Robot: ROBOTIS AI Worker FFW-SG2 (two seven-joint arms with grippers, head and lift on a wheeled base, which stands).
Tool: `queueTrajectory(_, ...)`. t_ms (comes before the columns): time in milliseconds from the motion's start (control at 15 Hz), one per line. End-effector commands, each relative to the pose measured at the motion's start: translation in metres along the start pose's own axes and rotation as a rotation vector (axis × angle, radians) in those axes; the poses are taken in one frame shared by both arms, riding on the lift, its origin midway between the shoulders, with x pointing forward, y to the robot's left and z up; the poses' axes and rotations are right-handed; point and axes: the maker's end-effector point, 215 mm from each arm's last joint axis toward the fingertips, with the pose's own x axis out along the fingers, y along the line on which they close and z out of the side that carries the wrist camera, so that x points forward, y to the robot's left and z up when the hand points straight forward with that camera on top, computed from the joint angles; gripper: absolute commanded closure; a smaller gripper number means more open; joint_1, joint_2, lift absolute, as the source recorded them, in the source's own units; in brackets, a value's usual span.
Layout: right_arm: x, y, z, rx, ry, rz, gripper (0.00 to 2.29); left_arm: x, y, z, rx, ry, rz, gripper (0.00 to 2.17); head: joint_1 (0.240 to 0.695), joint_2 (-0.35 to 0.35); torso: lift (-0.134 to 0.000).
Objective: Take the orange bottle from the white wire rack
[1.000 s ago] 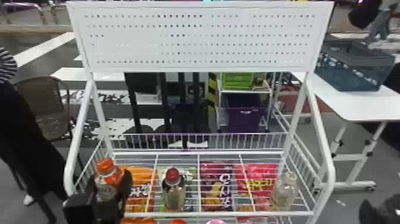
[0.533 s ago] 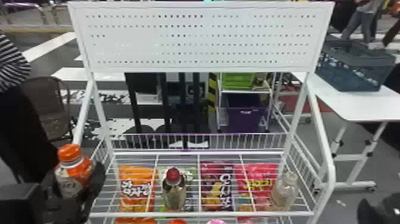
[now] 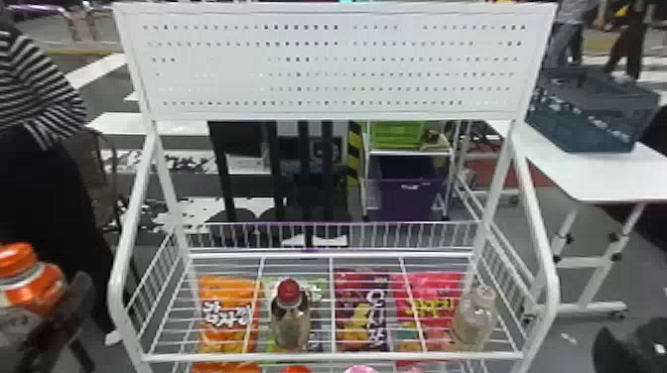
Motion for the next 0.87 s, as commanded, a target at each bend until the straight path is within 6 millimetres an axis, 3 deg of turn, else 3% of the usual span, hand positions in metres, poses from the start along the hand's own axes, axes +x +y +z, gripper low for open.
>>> queueTrajectory(0, 0.000, 0.000, -0.001, 0.000, 0.007, 0.001, 1.01, 0.000, 0.008, 0.007, -0.013, -0.010, 0.011, 2.13, 0.499, 0.000, 0.000)
queueTrajectory(800, 0.003, 0.001, 0.003, 0.005, 0.007, 0.002, 1.01, -0.001, -0.016, -0.005, -0.035, 0.007, -0.017, 2.12, 0.499, 0.000, 0.000)
